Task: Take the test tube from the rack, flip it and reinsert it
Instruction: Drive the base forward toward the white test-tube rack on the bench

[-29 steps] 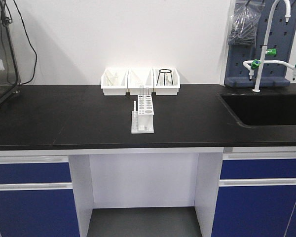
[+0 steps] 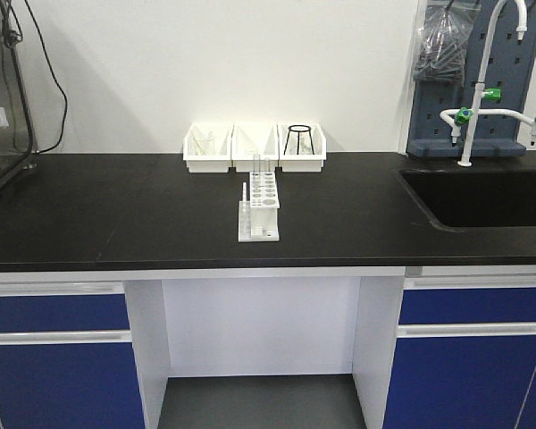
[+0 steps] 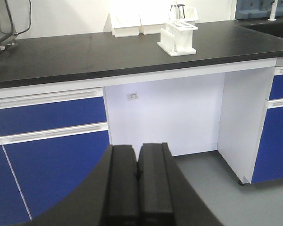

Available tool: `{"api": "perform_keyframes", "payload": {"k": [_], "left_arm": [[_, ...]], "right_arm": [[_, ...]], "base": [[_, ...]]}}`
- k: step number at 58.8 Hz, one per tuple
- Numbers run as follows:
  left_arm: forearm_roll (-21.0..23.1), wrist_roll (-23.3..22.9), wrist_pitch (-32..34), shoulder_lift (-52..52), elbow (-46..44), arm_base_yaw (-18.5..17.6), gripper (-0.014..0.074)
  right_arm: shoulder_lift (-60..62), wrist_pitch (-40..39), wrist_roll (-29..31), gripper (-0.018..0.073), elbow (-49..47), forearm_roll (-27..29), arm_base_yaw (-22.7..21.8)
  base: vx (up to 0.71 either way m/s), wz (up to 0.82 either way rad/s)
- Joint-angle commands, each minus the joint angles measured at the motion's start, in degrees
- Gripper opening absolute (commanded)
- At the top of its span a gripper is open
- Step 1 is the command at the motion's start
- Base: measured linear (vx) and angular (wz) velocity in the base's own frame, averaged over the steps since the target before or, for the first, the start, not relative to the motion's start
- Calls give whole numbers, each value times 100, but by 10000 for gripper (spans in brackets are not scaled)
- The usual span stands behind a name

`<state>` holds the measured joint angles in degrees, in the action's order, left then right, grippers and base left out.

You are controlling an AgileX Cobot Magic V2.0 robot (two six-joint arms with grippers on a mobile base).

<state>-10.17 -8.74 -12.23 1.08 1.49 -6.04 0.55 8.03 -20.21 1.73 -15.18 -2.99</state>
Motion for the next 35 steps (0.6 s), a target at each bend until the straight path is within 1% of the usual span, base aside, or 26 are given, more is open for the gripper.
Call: {"api": "perform_keyframes", "payload": {"k": [1,20,35], "left_arm": [[27,-50,465,43,-23,-1,-6],[27,-50,465,43,-23,-1,-6],[27,-50,465,43,-23,-1,-6]], "right_arm": [[81,-453,46,-10,16,-28,-25],[81,-453,46,-10,16,-28,-25],[81,-453,46,-10,16,-28,-25]], "base": [[0,0],[5,1],[19,-2]]}}
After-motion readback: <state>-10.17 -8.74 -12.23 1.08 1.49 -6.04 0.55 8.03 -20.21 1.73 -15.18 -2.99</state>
